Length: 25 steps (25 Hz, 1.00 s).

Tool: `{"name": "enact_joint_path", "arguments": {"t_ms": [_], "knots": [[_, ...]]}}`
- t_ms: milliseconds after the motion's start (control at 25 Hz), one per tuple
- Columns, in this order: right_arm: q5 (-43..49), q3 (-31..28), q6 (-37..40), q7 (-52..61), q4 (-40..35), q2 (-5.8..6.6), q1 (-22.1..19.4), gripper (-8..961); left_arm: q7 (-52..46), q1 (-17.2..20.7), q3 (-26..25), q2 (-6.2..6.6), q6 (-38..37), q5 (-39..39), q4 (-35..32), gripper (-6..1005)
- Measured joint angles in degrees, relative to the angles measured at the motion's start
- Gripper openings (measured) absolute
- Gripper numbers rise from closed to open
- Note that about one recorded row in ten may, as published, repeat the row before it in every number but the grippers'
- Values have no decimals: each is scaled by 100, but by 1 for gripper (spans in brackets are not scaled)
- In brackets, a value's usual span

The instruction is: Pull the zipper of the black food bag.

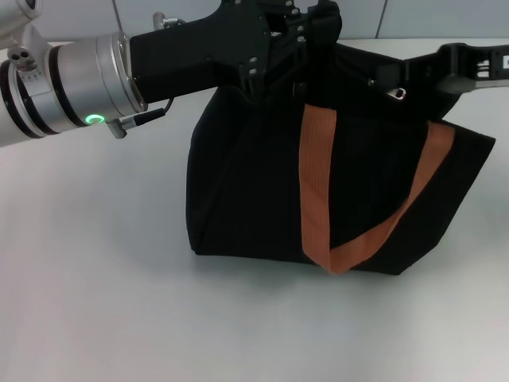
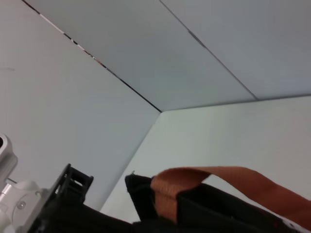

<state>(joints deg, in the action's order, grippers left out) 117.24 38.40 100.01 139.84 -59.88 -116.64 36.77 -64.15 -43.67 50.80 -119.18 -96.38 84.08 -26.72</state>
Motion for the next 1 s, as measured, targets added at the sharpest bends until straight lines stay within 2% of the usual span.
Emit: {"name": "enact_joint_path", "arguments": {"t_ms": [320,1000], "knots": [[216,-40,102,138,-47,162,-39,57,-14,-1,0,0,-4,-1,0,133],[719,-324,189,272,-234,304,-88,80,-44,6,-29,8,-19,0,-7,141]]}}
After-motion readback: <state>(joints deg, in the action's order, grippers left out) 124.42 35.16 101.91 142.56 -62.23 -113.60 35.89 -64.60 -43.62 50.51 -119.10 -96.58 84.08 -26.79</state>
